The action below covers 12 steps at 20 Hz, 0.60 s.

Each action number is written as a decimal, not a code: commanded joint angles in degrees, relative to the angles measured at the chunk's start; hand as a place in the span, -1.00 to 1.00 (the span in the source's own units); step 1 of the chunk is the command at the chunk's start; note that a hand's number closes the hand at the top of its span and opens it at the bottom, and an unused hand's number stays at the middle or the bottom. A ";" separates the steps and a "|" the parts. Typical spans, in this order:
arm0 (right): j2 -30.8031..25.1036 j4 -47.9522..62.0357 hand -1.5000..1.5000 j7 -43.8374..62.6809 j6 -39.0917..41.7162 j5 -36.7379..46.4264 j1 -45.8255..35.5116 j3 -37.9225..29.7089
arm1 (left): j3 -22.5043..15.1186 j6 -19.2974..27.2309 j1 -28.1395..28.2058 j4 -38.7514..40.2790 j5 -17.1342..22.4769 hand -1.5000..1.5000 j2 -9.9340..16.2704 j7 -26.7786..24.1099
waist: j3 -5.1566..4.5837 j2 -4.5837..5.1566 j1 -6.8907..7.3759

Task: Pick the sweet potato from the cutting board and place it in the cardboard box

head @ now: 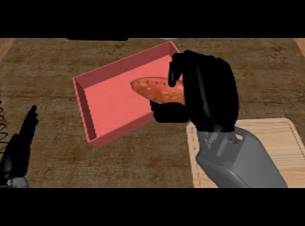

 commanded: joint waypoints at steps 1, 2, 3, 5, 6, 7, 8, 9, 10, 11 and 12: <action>0.91 10.81 1.00 5.45 -6.88 -5.09 -10.57 -0.79 | 0.21 -0.24 -6.74 2.40 -2.18 0.00 5.33 1.78 | -0.10 0.51 0.38; 0.92 13.38 1.00 3.65 -9.82 -6.82 -10.07 -2.07 | 0.13 -1.15 -6.01 1.38 -1.62 0.00 5.57 1.51 | -0.07 0.53 0.40; 0.93 14.16 1.00 4.33 -9.85 -7.87 -11.75 -3.07 | 2.29 -3.30 -5.54 0.88 0.34 0.00 8.07 1.64 | -0.08 0.44 0.44; 0.94 20.78 1.00 5.85 -13.66 -10.65 -14.94 -2.30 | 0.98 -2.86 -7.72 1.29 -0.58 0.00 7.50 2.39 | -0.10 0.77 1.15; 0.95 24.00 1.00 1.26 -13.36 -11.90 -17.44 -6.85 | 1.25 -0.46 -7.23 4.05 -1.30 0.00 6.49 -0.46 | -0.12 0.92 0.57; 0.95 27.70 1.00 2.49 -15.66 -12.11 -17.98 -3.92 | 1.05 -1.73 -9.16 3.72 -1.12 0.00 7.34 1.69 | -0.13 1.06 1.06; 0.95 30.54 1.00 1.21 -16.78 -14.22 -20.74 -5.93 | -0.72 -0.63 -7.00 1.04 -2.58 0.00 5.17 2.05 | -0.08 0.90 1.25; 0.95 31.91 1.00 1.04 -18.21 -14.91 -20.60 -4.13 | 1.25 -0.16 -8.79 5.24 -1.68 0.00 6.87 -0.06 | -0.13 0.89 0.70; 0.95 35.50 1.00 -1.20 -18.91 -15.35 -21.08 -5.75 | 1.95 -3.08 -8.88 3.72 0.01 0.00 8.38 1.65 | -0.11 1.10 1.16; 0.96 38.89 1.00 -2.15 -20.88 -16.21 -24.35 -6.70 | -0.03 0.00 -7.75 3.99 -2.03 0.00 5.55 -1.09 | -0.14 1.19 1.46; 0.96 42.37 1.00 -1.93 -22.05 -16.84 -24.46 -6.19 | -0.16 -2.92 -7.64 0.66 -0.98 0.00 6.45 2.42 | -0.09 1.20 2.16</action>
